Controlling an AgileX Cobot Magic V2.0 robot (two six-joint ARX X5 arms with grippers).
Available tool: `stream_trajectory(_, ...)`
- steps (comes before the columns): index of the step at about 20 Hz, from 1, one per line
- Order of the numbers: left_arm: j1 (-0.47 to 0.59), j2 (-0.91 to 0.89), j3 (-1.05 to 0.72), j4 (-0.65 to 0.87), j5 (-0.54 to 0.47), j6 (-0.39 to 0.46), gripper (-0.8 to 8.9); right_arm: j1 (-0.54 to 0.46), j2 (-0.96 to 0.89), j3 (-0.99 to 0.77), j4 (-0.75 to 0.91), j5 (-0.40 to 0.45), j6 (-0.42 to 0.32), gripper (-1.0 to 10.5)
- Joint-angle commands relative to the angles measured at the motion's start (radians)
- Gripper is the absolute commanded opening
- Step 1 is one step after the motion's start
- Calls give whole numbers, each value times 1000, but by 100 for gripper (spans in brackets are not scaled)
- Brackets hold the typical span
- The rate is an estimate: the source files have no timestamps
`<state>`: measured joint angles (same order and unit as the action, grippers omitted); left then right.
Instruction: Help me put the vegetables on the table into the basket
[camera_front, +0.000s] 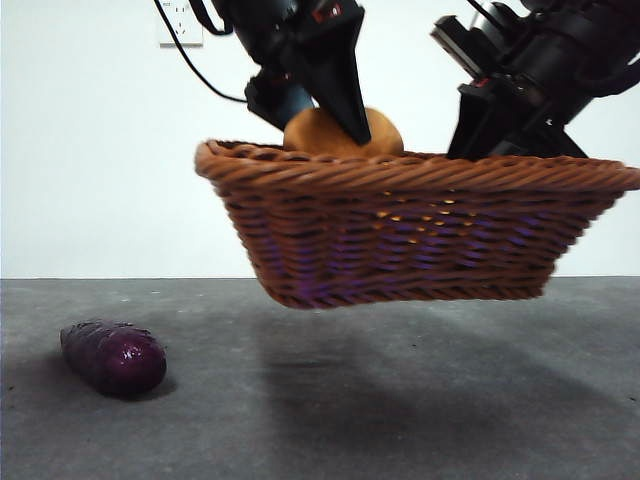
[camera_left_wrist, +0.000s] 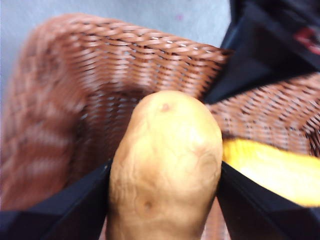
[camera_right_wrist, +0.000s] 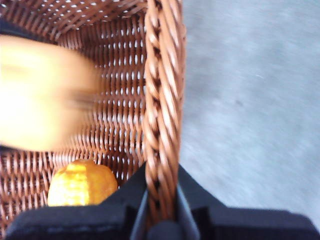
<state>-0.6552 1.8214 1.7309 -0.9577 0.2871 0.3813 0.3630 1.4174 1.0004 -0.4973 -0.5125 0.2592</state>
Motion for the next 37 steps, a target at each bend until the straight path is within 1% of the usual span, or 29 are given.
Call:
stream_trajectory(1,3,43,-3,-8,0,-33,0,13,0,-5,25,-10,35,-12)
stream_trajectory(2,3,52,-3,-22,3,-42,14,13,0,-5,24,-6,34,-12)
stream_trajectory(3,4,57,-3,-28,4,-42,110,16,0,-5,26,-6,34,-12)
stream_trajectory(5,4,56,-3,-23,3,-56,425,16,0,-5,24,-3,32,-12)
stream_trajectory(6,5,56,-3,-21,3,-68,475,16,0,-5,25,-3,32,-13)
stream_trajectory(11,10,12,-3,-14,3,-102,474,16,0,-5,21,23,27,-13)
stream_trajectory(13,19,-27,-3,-6,0,-150,474,16,0,-5,24,22,27,-12)
stream_trajectory(14,31,-48,-3,-7,-3,-198,474,16,0,-5,27,23,24,-12)
stream_trajectory(15,43,-72,-3,-21,-16,-264,474,15,0,-5,29,30,20,-12)
stream_trajectory(16,58,-101,-3,-54,-49,-336,474,6,0,-5,35,41,14,-12)
stream_trajectory(17,77,-133,-3,-100,-103,-413,473,-18,0,-5,50,40,12,-12)
stream_trajectory(20,111,-219,-3,-263,-274,-542,472,-105,0,19,62,16,-13,-12)
stream_trajectory(21,120,-232,-3,-315,-306,-597,472,-135,0,34,61,5,-30,-12)
stream_trajectory(22,126,-234,-3,-362,-309,-653,472,-159,0,47,59,0,-38,-12)
stream_trajectory(24,128,-233,-18,-362,-315,-747,472,-199,-1,71,42,-29,-63,-12)
stream_trajectory(26,127,-233,-75,-362,-362,-850,472,-222,-2,93,-7,-51,-98,-12)
stream_trajectory(29,140,-241,-208,-356,-381,-920,472,-234,-2,108,-53,-62,-144,-12)
stream_trajectory(30,140,-245,-261,-325,-390,-932,472,-234,-3,109,-57,-68,-154,-12)
stream_trajectory(31,138,-256,-316,-267,-367,-955,472,-234,-3,109,-61,-68,-161,-12)
stream_trajectory(33,133,-280,-423,-118,-304,-1035,472,-234,-3,109,-69,-68,-168,-12)
stream_trajectory(34,130,-286,-468,-72,-303,-1089,472,-234,-3,109,-74,-73,-177,-12)
stream_trajectory(37,131,-284,-564,-39,-307,-1157,472,-234,-3,109,-80,-97,-187,-12)
